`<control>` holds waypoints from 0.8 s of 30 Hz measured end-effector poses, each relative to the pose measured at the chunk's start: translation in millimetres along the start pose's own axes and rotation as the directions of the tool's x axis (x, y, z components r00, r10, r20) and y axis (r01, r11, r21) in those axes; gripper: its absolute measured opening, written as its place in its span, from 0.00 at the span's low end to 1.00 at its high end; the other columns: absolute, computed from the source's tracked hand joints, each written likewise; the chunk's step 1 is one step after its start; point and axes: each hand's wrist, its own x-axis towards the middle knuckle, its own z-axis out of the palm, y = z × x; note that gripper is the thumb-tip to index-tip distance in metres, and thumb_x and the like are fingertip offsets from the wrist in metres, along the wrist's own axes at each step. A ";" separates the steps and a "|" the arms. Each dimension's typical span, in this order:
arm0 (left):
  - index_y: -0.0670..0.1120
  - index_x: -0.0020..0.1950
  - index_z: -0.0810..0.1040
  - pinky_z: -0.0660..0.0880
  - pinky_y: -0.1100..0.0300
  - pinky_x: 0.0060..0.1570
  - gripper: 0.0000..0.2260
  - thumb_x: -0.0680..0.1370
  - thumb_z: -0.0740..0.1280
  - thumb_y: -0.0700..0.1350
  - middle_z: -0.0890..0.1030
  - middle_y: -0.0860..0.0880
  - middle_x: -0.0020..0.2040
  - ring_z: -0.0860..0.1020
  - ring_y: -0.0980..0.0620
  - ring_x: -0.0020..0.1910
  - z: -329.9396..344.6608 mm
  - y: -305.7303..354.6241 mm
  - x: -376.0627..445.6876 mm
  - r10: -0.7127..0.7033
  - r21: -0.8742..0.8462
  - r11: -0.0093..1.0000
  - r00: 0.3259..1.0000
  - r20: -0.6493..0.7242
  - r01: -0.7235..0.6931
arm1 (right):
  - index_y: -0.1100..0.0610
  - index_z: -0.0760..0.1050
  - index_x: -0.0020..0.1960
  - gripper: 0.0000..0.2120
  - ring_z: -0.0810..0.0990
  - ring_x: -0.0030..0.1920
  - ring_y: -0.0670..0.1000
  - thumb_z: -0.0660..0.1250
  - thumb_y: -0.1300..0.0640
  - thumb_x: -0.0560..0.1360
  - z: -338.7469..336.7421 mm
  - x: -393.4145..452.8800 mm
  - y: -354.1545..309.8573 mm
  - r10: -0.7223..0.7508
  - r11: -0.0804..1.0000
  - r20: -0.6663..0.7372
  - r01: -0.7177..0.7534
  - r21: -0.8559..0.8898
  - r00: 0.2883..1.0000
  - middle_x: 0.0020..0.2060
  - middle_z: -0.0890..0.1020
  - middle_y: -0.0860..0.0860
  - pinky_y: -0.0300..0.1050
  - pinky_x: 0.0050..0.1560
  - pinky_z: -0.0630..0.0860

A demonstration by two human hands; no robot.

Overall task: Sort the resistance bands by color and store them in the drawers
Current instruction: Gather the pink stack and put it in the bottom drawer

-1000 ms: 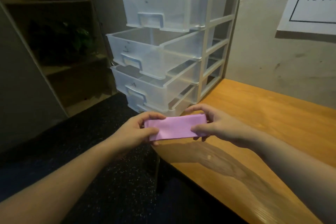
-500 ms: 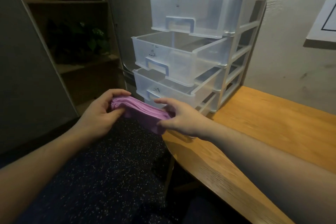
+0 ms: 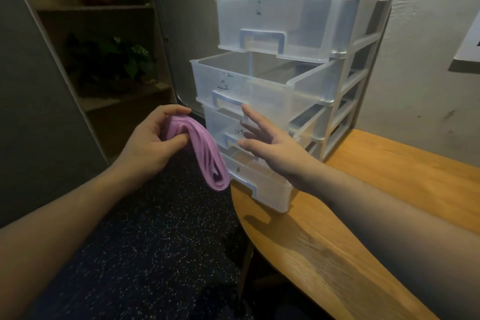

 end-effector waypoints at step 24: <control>0.51 0.58 0.76 0.83 0.53 0.46 0.12 0.79 0.69 0.37 0.78 0.45 0.59 0.85 0.49 0.50 102.3 -17.3 73.3 -0.168 -0.254 0.942 0.964 0.207 0.219 | 0.43 0.60 0.76 0.43 0.75 0.61 0.43 0.79 0.42 0.68 -31.8 14.6 45.4 -0.172 0.804 -0.103 0.079 -0.589 0.980 0.66 0.73 0.45 0.38 0.62 0.75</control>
